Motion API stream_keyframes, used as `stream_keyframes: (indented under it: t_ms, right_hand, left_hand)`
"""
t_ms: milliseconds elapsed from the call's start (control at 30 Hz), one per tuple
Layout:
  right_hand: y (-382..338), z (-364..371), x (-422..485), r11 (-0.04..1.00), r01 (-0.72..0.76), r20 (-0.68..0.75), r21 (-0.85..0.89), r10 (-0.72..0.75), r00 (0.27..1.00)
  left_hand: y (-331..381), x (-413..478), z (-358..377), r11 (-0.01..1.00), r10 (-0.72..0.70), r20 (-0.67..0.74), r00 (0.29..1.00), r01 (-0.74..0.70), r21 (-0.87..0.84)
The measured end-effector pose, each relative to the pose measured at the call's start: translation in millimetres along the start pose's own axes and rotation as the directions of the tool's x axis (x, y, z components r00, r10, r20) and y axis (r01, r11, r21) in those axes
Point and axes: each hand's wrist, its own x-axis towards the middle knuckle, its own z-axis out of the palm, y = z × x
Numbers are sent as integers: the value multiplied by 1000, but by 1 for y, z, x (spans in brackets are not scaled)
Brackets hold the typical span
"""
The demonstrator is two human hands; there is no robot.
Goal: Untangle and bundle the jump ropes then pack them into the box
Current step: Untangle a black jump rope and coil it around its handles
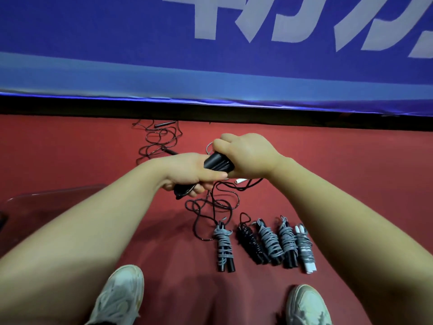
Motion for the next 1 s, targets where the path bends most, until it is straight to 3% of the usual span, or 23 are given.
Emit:
stream_keyframes:
  t_ms: [200,267,333,400,500,667,767,1000]
  right_hand:
    - [16,-7,-15,956,-32,-5,291,35,999]
    - [21,-13,-17,912,-101,65,396,82,994]
    - [26,-21,-21,800,-215,195,560,125,973]
    - [22,-27,-25,717,-269,296,643,92,951]
    - [6,-30,-22,817,-184,322,546,-2,947]
    - [-8,-29,-15,961,2,136,278,-42,990]
    - [-10,-27,-11,977,-12,90,213,-7,996]
    - [-14,-25,-14,964,-35,144,263,-3,990]
  left_hand:
    - [10,3,1,999,-36,35,999,37,-20]
    - [9,-1,-7,998,-63,3,998,63,16]
    - [1,-9,-15,995,-98,-17,995,98,21]
    - [-6,-18,-19,992,-126,52,991,126,4]
    - [-12,-26,-20,988,-154,218,964,153,20]
    - [-18,-36,-30,970,-106,314,943,167,-174]
    - [-19,-37,-31,969,-78,293,953,141,-201]
    - [-16,-36,-22,980,-53,247,968,98,-174]
